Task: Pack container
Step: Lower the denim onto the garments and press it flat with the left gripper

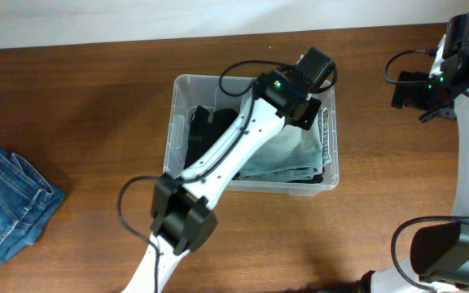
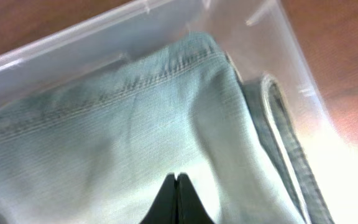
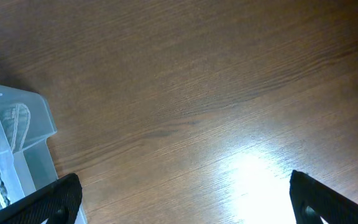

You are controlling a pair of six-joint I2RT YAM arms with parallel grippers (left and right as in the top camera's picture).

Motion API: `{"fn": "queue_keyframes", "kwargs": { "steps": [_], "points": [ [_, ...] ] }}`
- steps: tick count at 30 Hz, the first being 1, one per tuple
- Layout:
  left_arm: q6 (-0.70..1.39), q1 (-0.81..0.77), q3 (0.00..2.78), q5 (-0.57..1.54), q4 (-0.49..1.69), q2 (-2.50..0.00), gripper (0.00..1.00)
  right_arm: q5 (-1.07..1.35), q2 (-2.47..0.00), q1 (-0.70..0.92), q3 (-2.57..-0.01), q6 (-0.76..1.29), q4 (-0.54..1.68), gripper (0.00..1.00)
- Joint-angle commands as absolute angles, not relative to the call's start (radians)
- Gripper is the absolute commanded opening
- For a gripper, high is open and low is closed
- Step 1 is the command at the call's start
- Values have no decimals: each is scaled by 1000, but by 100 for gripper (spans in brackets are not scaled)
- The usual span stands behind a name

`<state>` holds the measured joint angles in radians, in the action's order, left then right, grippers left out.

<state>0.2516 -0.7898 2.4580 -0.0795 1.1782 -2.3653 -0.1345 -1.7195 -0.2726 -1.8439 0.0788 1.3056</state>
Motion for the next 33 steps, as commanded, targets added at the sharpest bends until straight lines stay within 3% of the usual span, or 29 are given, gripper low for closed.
{"fn": "queue_keyframes", "kwargs": {
  "steps": [1, 11, 23, 33],
  "points": [
    [257, -807, 2481, -60, 1255, -2320, 1, -143, -1716, -276, -1851, 87, 1305, 99],
    [257, -815, 2440, 193, 1386, -2324, 1, -143, -1716, -276, -1851, 87, 1305, 99],
    [257, -830, 2234, 221, 1341, -2324, 0, -143, -1716, -276, -1851, 87, 1305, 99],
    [257, -739, 2420, 200, 1345, -2243, 1, -143, -1716, -276, -1851, 87, 1305, 98]
  ]
}}
